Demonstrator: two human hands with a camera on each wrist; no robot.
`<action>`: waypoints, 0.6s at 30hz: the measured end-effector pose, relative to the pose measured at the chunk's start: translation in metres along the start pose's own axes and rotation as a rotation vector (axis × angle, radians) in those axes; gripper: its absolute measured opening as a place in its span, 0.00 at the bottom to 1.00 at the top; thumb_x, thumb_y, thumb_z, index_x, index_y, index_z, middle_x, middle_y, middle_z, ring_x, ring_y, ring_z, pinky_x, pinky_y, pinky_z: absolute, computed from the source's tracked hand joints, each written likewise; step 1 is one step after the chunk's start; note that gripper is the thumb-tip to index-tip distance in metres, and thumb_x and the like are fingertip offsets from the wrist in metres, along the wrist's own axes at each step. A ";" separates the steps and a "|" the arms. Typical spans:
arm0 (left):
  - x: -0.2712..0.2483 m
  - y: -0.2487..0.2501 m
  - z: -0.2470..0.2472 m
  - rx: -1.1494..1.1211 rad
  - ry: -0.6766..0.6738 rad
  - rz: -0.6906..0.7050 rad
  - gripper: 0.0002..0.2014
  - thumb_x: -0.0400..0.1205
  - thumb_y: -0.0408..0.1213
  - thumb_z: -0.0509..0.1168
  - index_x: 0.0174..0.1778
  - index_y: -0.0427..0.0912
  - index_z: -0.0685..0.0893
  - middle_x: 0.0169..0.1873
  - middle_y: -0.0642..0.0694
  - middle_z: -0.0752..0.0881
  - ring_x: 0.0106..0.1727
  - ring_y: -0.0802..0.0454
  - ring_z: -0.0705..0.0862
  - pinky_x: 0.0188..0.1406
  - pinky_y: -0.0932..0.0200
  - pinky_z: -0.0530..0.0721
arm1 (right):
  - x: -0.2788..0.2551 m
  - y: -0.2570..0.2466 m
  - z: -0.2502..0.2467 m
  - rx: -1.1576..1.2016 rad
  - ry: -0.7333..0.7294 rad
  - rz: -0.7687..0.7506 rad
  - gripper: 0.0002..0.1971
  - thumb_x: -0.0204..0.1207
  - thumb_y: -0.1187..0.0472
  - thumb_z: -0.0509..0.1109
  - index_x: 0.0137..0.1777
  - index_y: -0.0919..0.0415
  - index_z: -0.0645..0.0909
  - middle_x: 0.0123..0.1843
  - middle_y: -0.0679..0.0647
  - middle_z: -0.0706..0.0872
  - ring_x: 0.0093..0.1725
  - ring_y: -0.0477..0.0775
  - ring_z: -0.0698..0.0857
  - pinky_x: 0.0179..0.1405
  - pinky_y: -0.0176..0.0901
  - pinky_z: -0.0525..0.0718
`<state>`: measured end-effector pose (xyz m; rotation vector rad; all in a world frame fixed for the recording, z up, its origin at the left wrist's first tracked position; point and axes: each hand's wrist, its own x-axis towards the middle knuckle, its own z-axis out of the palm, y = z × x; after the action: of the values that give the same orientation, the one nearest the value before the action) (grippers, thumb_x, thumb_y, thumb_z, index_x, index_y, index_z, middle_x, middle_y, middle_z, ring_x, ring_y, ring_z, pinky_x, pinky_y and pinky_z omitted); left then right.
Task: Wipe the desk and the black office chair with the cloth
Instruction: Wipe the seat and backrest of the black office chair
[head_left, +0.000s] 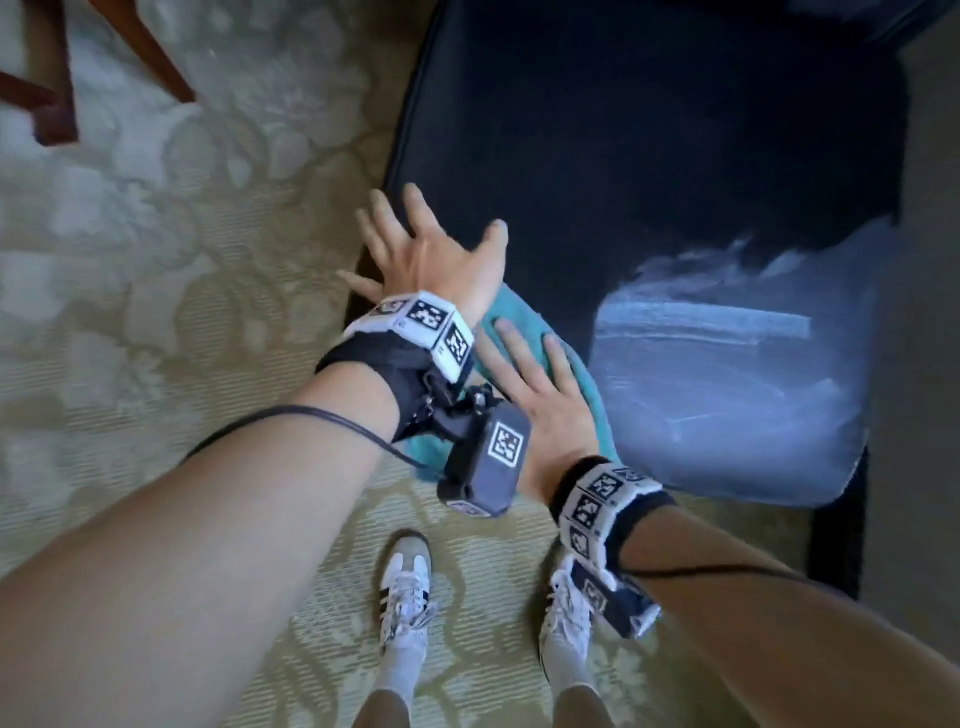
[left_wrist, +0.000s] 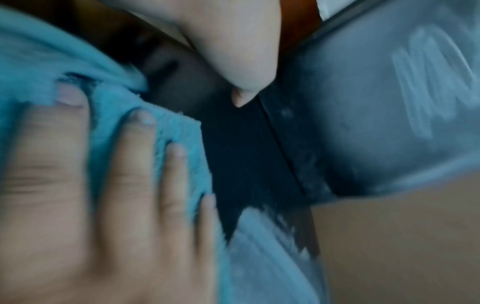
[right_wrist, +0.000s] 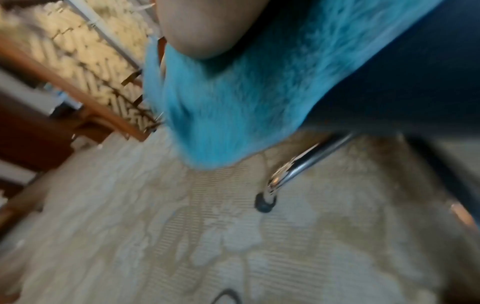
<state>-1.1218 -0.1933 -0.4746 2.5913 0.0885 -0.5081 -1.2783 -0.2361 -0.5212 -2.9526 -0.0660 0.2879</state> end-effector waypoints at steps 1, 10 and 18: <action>-0.015 0.004 -0.001 0.058 0.022 0.067 0.44 0.76 0.65 0.59 0.84 0.50 0.51 0.85 0.48 0.45 0.85 0.49 0.40 0.78 0.30 0.38 | 0.002 0.024 -0.006 -0.027 0.037 0.000 0.31 0.82 0.42 0.49 0.83 0.43 0.47 0.86 0.48 0.54 0.85 0.54 0.51 0.81 0.64 0.48; -0.012 0.031 0.032 0.140 0.038 0.314 0.39 0.78 0.63 0.59 0.83 0.55 0.55 0.85 0.50 0.46 0.85 0.49 0.41 0.76 0.28 0.37 | 0.008 0.057 -0.013 0.067 0.105 0.467 0.32 0.82 0.49 0.52 0.85 0.47 0.48 0.87 0.49 0.47 0.85 0.57 0.45 0.82 0.63 0.43; -0.005 0.062 0.044 0.100 0.045 0.406 0.33 0.80 0.55 0.62 0.81 0.57 0.61 0.84 0.52 0.51 0.85 0.51 0.45 0.77 0.31 0.40 | 0.023 0.196 -0.052 0.234 0.168 0.967 0.27 0.86 0.45 0.39 0.85 0.43 0.44 0.87 0.46 0.42 0.85 0.51 0.40 0.82 0.61 0.39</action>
<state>-1.1317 -0.2682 -0.4801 2.6183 -0.4489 -0.3101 -1.2403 -0.4365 -0.5101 -2.5247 1.3188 0.1379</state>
